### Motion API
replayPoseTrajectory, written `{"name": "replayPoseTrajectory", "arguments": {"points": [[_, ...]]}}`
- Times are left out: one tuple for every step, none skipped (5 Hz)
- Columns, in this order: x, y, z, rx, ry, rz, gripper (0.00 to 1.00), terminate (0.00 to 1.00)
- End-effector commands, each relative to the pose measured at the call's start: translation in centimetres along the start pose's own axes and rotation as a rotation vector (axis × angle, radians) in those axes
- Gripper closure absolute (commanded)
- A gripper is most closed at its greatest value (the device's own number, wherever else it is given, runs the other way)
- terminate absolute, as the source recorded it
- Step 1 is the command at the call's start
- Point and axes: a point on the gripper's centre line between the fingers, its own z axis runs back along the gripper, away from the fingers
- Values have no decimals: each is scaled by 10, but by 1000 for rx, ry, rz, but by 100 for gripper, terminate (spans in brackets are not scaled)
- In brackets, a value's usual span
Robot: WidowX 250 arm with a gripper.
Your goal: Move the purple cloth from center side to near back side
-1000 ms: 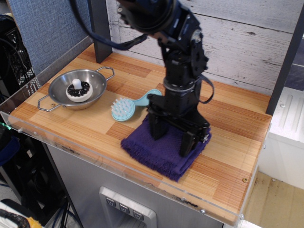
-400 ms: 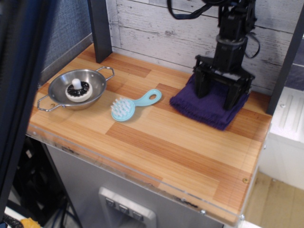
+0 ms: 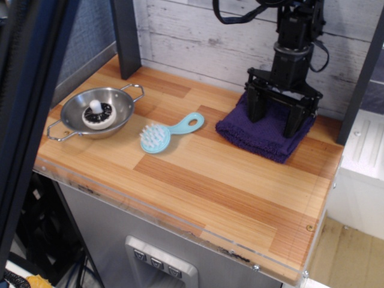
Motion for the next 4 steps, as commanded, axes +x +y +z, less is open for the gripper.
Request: {"name": "replayPoseTrajectory", "arguments": {"points": [[-45, 7, 25, 178, -177, 3, 0, 0], [-48, 14, 45, 180, -222, 24, 0, 0], [-47, 18, 48, 158, -223, 29, 0, 0], [-44, 26, 52, 101, -226, 36, 0, 0]]}}
